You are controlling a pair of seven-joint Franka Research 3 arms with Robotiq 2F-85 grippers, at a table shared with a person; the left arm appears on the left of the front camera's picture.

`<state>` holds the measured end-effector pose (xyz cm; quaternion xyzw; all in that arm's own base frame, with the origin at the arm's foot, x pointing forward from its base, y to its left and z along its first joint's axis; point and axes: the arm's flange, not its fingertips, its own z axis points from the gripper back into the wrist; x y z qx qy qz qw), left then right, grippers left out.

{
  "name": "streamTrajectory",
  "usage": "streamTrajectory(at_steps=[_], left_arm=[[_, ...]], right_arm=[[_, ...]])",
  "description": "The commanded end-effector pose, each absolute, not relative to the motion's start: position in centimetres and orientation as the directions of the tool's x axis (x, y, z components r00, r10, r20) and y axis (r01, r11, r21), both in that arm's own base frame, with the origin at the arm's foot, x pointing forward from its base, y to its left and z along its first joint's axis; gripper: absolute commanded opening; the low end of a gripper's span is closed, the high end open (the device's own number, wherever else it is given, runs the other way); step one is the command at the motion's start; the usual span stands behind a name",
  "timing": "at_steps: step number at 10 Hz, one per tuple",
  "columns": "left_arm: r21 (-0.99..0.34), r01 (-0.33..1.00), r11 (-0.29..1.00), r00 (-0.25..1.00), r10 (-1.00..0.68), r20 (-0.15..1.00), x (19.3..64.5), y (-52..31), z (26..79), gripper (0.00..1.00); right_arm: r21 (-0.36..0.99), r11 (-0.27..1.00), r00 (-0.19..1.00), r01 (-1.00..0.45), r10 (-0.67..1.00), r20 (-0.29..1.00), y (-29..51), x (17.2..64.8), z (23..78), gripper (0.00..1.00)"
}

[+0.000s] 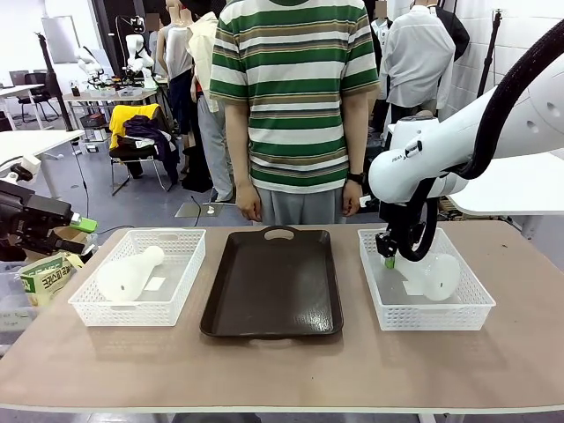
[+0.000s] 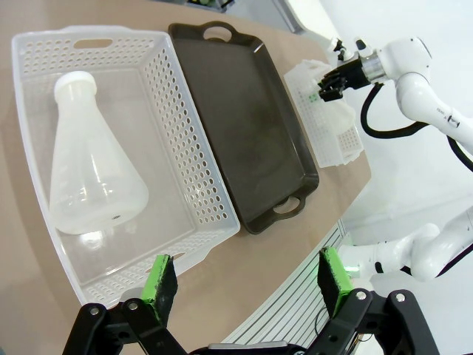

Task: Prepare the laboratory tools.
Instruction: While moving the picked Big flask to the Handle tray indicated by the person, stop as directed by the person.

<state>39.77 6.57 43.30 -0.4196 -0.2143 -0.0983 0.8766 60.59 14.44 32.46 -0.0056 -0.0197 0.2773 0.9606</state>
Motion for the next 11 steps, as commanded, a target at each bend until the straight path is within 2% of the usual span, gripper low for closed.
streamTrajectory(at_steps=[1,11], left_arm=[[-0.699,0.363,0.616,0.883,0.013,0.47,39.85,6.66,43.3,1.0],[-0.699,0.363,0.616,0.883,0.013,0.47,39.85,6.66,43.3,1.0]], right_arm=[[-0.025,0.842,0.841,-0.539,0.539,0.043,14.47,60.71,32.39,0.0],[-0.025,0.842,0.841,-0.539,0.539,0.043,14.47,60.71,32.39,0.0]])
